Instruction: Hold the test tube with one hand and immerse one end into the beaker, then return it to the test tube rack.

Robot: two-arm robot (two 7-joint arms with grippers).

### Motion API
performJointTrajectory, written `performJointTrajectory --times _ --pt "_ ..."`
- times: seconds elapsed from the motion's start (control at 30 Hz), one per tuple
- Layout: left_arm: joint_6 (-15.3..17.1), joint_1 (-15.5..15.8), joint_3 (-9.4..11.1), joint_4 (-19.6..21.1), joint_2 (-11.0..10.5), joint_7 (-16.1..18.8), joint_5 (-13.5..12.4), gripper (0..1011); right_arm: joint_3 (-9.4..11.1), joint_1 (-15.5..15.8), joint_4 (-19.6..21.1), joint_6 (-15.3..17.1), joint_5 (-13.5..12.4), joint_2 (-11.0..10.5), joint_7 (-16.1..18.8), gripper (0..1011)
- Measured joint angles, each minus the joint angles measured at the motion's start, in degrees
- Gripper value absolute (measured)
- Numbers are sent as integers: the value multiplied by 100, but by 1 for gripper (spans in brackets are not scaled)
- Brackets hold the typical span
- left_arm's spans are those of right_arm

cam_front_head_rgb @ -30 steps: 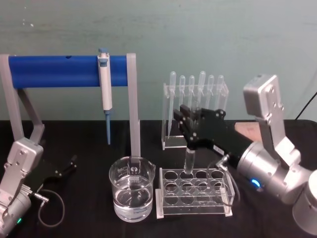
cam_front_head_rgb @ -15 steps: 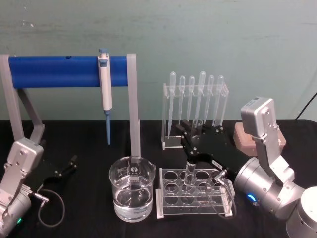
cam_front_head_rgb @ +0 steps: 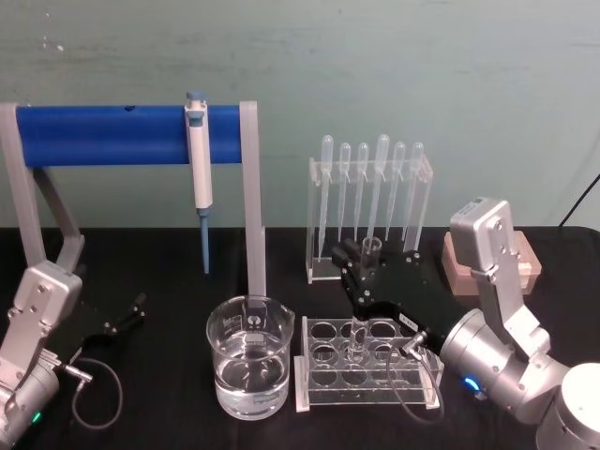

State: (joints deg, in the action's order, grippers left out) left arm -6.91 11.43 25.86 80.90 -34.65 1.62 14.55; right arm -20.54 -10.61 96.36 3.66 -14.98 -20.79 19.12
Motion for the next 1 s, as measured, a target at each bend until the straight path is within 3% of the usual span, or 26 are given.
performJointTrajectory --times 0.73,1.0 --pt "0 0 0 0 0 0 0 1000 -74 72 -308 -100 168 126 78 130" --pt "0 0 0 0 0 0 0 1000 -65 88 -302 -43 200 151 73 355"
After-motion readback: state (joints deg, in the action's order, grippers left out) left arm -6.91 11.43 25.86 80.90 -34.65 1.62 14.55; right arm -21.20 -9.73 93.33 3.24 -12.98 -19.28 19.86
